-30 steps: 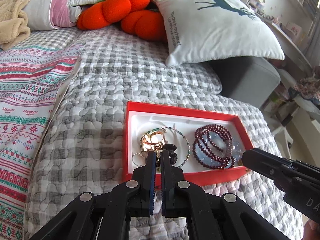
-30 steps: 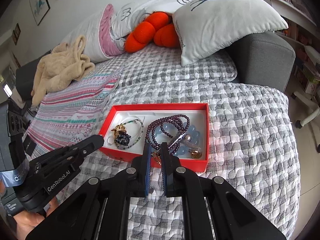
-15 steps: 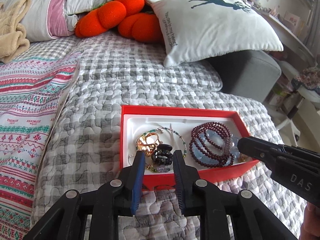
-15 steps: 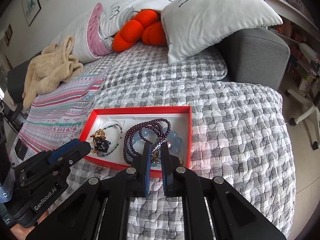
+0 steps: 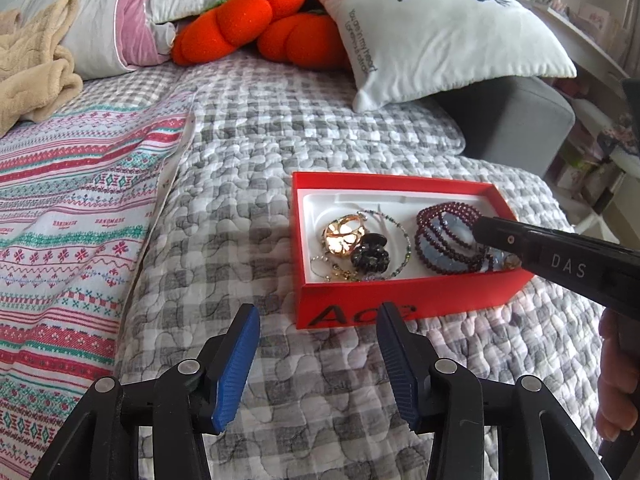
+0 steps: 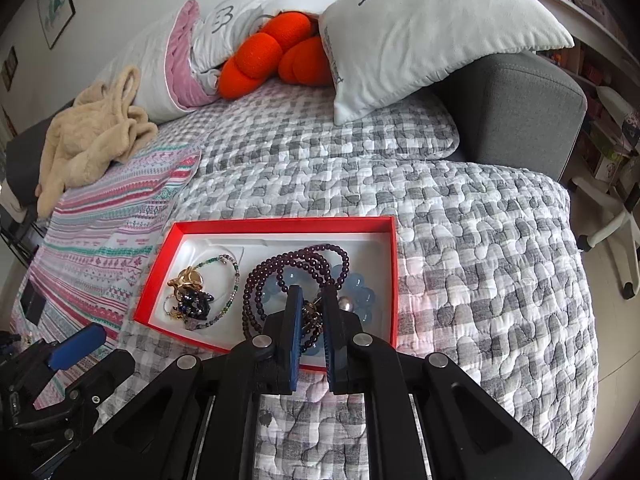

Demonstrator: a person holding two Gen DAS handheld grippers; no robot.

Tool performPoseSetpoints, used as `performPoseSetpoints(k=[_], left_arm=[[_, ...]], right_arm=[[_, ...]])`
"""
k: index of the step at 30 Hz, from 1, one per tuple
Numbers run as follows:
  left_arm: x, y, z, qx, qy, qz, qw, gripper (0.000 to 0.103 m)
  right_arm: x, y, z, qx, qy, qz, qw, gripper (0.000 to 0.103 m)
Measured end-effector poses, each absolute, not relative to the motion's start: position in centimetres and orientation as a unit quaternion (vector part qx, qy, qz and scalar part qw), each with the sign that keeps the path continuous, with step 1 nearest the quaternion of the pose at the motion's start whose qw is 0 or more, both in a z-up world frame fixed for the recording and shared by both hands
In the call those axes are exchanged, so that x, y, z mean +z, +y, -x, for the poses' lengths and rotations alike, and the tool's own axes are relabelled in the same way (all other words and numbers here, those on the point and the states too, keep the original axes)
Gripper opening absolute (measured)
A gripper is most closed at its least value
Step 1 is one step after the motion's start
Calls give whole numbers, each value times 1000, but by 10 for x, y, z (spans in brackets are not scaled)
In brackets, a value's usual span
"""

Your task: Organize jewelry

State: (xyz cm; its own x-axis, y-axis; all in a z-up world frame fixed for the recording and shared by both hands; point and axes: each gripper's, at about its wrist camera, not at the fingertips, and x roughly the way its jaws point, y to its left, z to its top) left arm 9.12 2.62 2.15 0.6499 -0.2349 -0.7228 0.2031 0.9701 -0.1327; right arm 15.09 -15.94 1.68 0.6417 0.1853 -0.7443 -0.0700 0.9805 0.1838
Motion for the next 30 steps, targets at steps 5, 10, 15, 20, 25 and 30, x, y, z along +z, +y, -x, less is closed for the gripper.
performPoseSetpoints(k=[5, 10, 15, 20, 25, 30], left_arm=[[19, 25, -90, -117, 411, 17, 904, 66], [17, 23, -83, -112, 411, 13, 904, 78], [15, 21, -74, -83, 409, -3, 909, 93], [11, 23, -67, -66, 428, 1, 901, 103], [8, 23, -59, -52, 442, -7, 896, 103], [7, 24, -50, -39, 441, -27, 896, 103]], right_arm=[[19, -158, -148, 85, 420, -75, 900, 16], [28, -162, -135, 101, 408, -85, 903, 54], [37, -171, -120, 100, 399, -85, 908, 60], [38, -180, -101, 85, 404, -74, 908, 77], [39, -185, -81, 69, 401, -57, 912, 101], [37, -182, -63, 33, 413, -4, 910, 103]])
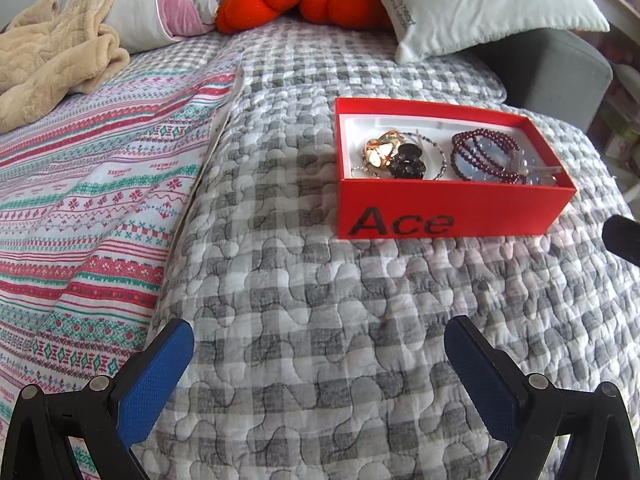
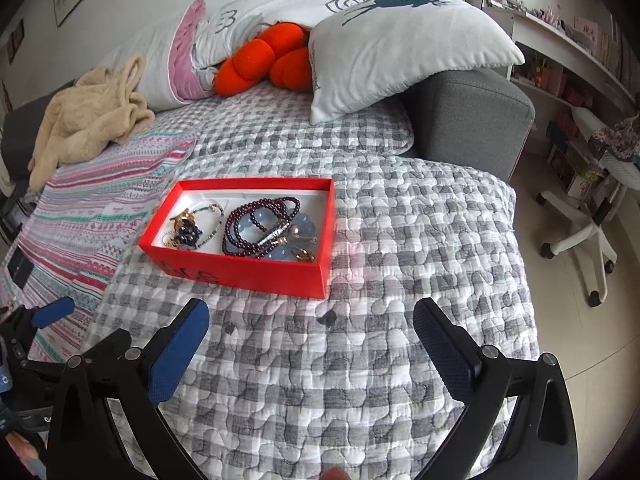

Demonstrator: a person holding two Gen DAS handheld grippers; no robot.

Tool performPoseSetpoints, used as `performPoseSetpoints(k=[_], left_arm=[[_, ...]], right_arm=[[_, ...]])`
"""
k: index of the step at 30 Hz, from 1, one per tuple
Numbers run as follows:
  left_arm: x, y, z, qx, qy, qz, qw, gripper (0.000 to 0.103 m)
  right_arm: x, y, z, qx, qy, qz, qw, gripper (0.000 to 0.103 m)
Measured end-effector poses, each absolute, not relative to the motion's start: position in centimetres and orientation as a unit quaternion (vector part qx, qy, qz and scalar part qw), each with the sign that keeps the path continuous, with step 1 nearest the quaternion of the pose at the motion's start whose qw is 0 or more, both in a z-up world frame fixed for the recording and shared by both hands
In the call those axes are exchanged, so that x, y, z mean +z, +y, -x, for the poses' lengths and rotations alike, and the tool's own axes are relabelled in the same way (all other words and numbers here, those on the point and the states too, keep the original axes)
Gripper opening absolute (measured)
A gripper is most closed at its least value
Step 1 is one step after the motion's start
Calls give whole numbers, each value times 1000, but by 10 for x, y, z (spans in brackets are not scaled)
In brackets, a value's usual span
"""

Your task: Organize jewelry

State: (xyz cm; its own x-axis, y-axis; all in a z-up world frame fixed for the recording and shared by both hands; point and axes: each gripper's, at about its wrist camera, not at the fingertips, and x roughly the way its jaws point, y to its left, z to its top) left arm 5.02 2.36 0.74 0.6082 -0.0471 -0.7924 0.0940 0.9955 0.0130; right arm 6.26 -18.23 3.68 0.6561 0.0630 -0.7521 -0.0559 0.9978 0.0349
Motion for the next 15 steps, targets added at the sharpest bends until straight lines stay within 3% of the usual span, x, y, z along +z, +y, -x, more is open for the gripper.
performPoseSetpoints(k=[15], left_arm=[[6, 22, -38, -41, 448, -16, 893, 103]], right_arm=[[15, -182, -31, 2, 438, 45, 898, 103]])
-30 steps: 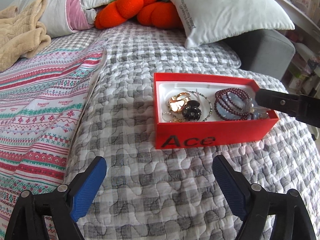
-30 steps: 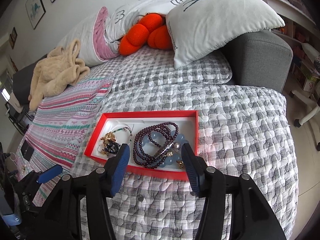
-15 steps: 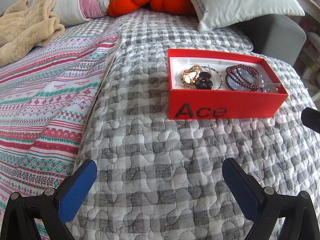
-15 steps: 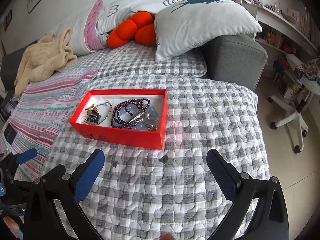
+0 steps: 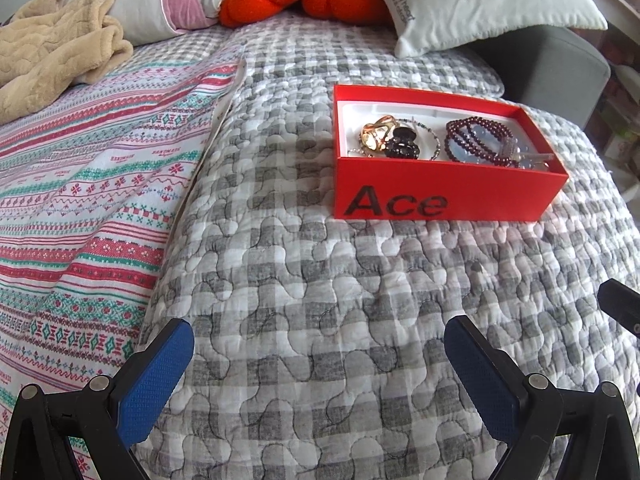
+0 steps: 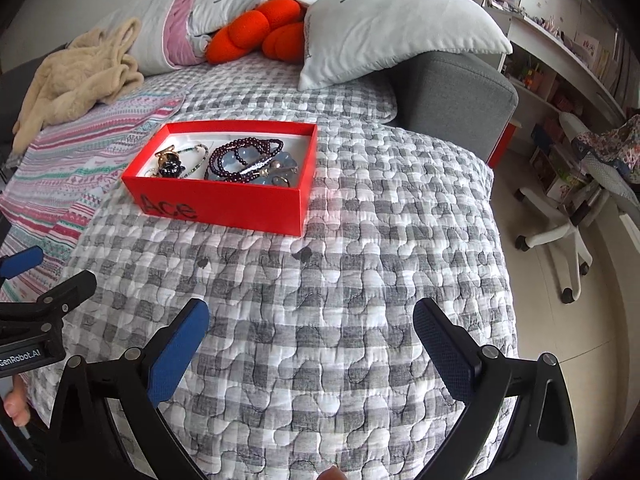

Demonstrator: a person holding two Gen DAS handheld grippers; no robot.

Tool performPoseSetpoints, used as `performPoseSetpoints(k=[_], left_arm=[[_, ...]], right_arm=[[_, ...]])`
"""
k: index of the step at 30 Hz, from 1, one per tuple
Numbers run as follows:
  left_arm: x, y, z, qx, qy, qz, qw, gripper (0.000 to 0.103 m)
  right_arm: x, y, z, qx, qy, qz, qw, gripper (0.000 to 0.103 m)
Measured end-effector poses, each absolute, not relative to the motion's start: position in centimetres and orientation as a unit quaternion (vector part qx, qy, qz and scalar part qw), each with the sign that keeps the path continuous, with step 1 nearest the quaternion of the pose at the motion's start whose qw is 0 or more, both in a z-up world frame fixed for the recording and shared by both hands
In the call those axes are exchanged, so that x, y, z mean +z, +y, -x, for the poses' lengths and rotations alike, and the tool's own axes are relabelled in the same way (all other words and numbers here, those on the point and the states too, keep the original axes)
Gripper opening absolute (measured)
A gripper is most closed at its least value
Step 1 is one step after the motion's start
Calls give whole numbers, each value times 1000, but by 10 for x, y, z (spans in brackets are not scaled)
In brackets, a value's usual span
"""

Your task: Organize jewelry

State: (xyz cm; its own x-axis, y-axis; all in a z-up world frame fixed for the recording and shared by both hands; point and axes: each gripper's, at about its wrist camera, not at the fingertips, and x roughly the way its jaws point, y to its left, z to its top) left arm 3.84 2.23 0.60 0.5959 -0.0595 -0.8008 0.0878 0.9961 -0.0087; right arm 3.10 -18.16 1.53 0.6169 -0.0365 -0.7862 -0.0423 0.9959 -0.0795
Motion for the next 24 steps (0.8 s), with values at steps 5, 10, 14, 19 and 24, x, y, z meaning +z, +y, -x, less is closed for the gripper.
performPoseSetpoints(k=[5, 10, 14, 19, 24], left_arm=[[6, 22, -38, -43, 448, -20, 893, 103], [5, 22, -36, -42, 451, -25, 891, 103], [7, 25, -34, -38, 445, -26, 894, 103], [10, 28, -34, -32, 441, -24, 897, 103], [10, 26, -33, -32, 438, -26, 898, 103]], right_arm=[[17, -178, -29, -6, 435, 45, 899, 103], [16, -173, -31, -4, 438, 44, 898, 103], [17, -171, -32, -3, 441, 31, 897, 103], [18, -171, -33, -17, 442, 25, 897, 103], [20, -173, -33, -21, 438, 19, 898, 103]])
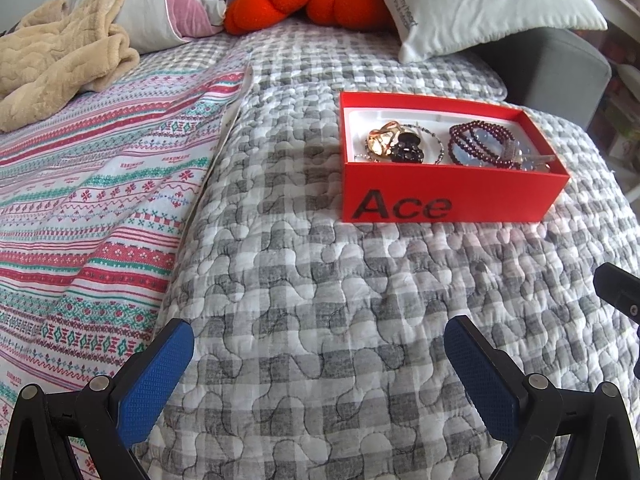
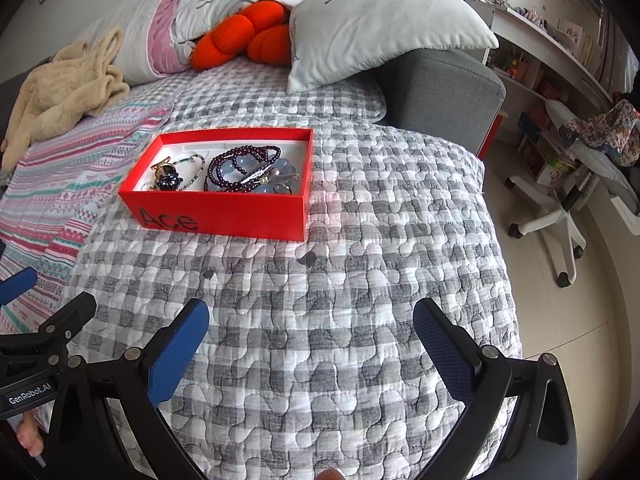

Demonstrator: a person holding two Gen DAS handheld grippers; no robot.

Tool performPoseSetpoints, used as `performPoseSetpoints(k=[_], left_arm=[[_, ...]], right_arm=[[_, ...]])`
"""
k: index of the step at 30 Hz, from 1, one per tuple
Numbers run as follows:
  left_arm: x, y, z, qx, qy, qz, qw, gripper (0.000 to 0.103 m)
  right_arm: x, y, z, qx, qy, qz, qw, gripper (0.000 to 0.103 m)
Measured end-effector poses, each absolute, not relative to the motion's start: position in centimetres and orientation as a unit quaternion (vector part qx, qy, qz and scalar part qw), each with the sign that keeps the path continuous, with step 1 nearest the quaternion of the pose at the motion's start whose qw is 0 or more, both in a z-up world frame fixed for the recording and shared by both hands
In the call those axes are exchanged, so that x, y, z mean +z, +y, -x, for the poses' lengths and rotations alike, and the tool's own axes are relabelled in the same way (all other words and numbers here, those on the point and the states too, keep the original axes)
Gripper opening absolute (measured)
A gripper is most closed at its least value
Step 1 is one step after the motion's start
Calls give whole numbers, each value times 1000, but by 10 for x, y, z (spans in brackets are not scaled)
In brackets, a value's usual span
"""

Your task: Organize jewelry

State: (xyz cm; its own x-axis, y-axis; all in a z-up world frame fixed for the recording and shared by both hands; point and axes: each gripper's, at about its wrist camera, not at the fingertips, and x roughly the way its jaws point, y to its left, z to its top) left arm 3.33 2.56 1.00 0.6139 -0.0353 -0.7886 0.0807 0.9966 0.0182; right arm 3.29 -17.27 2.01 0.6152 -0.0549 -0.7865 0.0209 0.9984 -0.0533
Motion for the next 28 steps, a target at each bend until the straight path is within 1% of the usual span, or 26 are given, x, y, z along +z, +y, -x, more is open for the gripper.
performPoseSetpoints(k=[28], left_arm=[[5, 20, -36, -34, 446, -33, 894, 103]], right_arm=[[17, -167, -31, -15, 440, 27, 897, 103]])
